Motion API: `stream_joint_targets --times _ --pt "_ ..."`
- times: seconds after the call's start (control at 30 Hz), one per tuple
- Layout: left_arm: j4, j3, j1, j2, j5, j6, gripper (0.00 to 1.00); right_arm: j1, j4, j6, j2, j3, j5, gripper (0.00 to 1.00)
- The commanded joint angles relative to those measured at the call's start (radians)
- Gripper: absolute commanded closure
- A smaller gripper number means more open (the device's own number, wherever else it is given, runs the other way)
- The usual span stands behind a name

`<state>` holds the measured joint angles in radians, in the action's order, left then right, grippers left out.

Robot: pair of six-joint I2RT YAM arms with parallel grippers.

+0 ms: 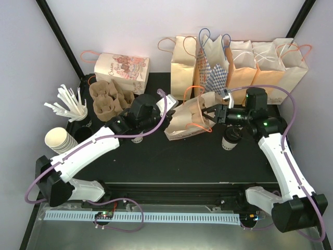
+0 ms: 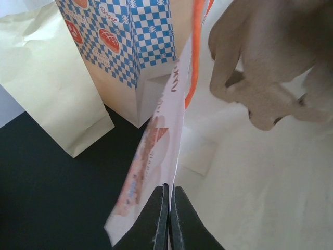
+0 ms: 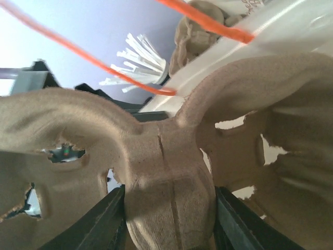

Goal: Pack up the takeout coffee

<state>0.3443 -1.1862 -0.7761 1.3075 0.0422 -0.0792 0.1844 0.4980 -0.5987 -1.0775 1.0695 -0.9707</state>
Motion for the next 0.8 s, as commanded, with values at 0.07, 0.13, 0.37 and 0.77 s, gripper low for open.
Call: stream_joint_targets --times 0.07,0.13,0.37,0.77 --pt "-0.094 0.025 -0.021 -0.054 -0.028 -0.035 0.99 0.013 0.181 0.198 -0.052 0.034 0.058 0.55" --pt "-0.094 0.025 -0.023 -0.053 -0.029 -0.022 0.99 0.014 0.186 0.204 -0.05 0.019 0.089 0.55" --pt "-0.088 0.029 -0.039 -0.057 -0.008 0.028 0.98 0.034 0.218 0.205 -0.04 0.006 0.237 0.56" --pt "-0.047 0.025 -0.098 -0.064 -0.034 0.117 0.98 0.256 0.223 0.206 -0.095 0.065 0.59 0.56"
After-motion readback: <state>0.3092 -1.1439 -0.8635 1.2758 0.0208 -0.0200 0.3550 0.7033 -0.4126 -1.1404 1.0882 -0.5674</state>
